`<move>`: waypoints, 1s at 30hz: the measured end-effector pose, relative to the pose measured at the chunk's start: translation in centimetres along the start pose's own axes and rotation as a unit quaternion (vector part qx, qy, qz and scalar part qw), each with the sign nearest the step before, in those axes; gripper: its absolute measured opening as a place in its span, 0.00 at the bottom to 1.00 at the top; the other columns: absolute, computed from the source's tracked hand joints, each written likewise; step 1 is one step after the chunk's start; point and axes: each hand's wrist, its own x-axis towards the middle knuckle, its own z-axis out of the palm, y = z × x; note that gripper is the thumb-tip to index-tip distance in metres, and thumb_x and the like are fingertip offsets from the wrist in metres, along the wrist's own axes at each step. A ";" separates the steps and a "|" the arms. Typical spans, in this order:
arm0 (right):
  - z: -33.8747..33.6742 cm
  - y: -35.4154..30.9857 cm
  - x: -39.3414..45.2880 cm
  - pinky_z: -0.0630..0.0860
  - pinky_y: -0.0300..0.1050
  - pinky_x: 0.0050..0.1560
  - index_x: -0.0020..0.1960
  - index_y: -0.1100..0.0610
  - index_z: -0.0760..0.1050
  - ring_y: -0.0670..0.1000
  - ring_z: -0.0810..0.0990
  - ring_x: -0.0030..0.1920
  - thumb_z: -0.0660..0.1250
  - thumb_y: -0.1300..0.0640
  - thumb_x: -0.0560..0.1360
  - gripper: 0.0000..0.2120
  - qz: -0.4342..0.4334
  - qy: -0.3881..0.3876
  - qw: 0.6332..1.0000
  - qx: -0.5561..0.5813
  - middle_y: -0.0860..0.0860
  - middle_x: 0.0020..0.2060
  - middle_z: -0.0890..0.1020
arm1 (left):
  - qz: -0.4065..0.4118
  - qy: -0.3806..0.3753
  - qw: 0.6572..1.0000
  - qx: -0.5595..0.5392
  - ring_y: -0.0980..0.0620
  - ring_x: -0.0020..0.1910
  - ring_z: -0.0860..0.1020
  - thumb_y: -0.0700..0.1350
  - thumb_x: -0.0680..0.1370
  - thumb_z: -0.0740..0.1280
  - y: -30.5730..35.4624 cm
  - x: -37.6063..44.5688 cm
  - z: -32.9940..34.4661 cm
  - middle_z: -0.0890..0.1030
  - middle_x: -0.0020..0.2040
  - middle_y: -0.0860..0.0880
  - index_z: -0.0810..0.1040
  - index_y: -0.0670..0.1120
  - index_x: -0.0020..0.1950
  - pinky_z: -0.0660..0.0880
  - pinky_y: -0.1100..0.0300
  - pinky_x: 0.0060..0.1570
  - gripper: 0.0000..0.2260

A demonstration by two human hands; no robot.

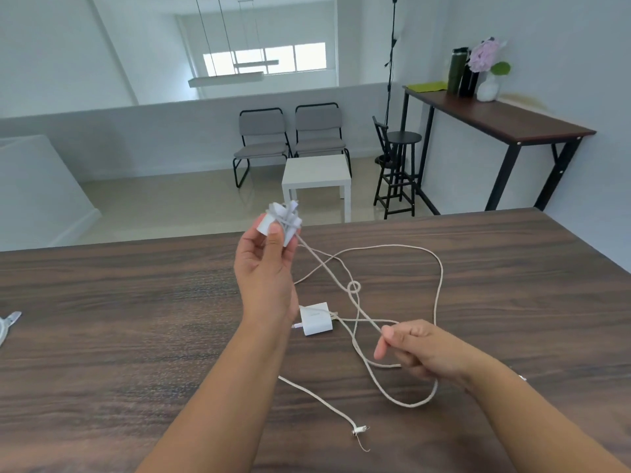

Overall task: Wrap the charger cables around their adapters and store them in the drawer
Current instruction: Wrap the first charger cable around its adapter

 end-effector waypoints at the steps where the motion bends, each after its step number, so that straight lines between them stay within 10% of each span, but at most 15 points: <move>1: 0.0 -0.2 -0.5 0.50 0.39 0.24 0.42 0.56 0.81 0.47 0.53 0.24 0.64 0.40 0.74 0.20 -0.013 -0.031 0.999 0.039 0.48 0.23 0.61 | 0.010 0.020 1.000 0.007 0.49 0.55 0.81 0.38 0.80 0.64 0.0 0.7 -0.5 0.78 0.62 0.41 0.74 0.40 0.63 0.79 0.62 0.50 0.12; 9: -0.7 -0.1 0.0 0.64 0.39 0.24 0.32 0.63 0.74 0.49 0.64 0.20 0.73 0.43 0.69 0.23 -0.078 -0.042 0.955 0.281 0.55 0.19 0.68 | -0.005 0.160 0.987 0.022 0.48 0.53 0.80 0.39 0.80 0.65 -1.3 2.7 -4.2 0.79 0.60 0.41 0.76 0.42 0.59 0.78 0.67 0.42 0.08; 15: -4.1 -0.3 0.3 0.71 0.32 0.39 0.59 0.57 0.80 0.45 0.78 0.37 0.65 0.42 0.74 0.23 -0.037 0.129 0.968 -0.210 0.47 0.36 0.82 | 0.007 0.066 0.990 0.125 0.47 0.56 0.80 0.39 0.78 0.68 -2.2 0.9 -3.5 0.78 0.63 0.42 0.78 0.49 0.56 0.77 0.58 0.51 0.08; 18: -5.4 -3.1 0.0 0.71 0.36 0.48 0.66 0.38 0.69 0.44 0.78 0.49 0.63 0.56 0.78 0.19 -0.038 0.177 0.943 -0.279 0.45 0.47 0.81 | 0.030 0.035 0.978 0.204 0.52 0.50 0.79 0.41 0.78 0.69 -1.9 -0.4 -3.2 0.80 0.58 0.49 0.79 0.54 0.53 0.77 0.56 0.53 0.09; 22: -5.0 -7.9 0.0 0.72 0.39 0.45 0.64 0.38 0.70 0.45 0.77 0.48 0.59 0.60 0.78 0.20 -0.125 0.318 0.884 -0.318 0.43 0.48 0.81 | 0.040 -0.004 0.973 0.226 0.58 0.48 0.80 0.40 0.78 0.68 -1.4 -1.6 -2.3 0.84 0.46 0.60 0.78 0.51 0.55 0.78 0.56 0.54 0.08; 27: 3.3 -8.6 2.9 0.71 0.44 0.65 0.66 0.44 0.71 0.42 0.76 0.61 0.65 0.51 0.77 0.18 -0.154 0.095 0.950 -0.254 0.43 0.60 0.79 | 0.032 -0.036 0.983 0.176 0.55 0.46 0.81 0.38 0.79 0.67 -0.9 -1.9 -0.8 0.82 0.52 0.51 0.78 0.46 0.58 0.79 0.63 0.45 0.09; 30: 6.3 -6.9 3.4 0.74 0.50 0.60 0.62 0.53 0.74 0.51 0.80 0.48 0.65 0.61 0.78 0.13 -0.129 0.057 0.990 0.009 0.52 0.44 0.83 | 0.010 -0.054 0.985 0.163 0.57 0.42 0.82 0.40 0.79 0.67 -1.0 -2.2 0.3 0.82 0.53 0.49 0.77 0.44 0.60 0.79 0.61 0.43 0.10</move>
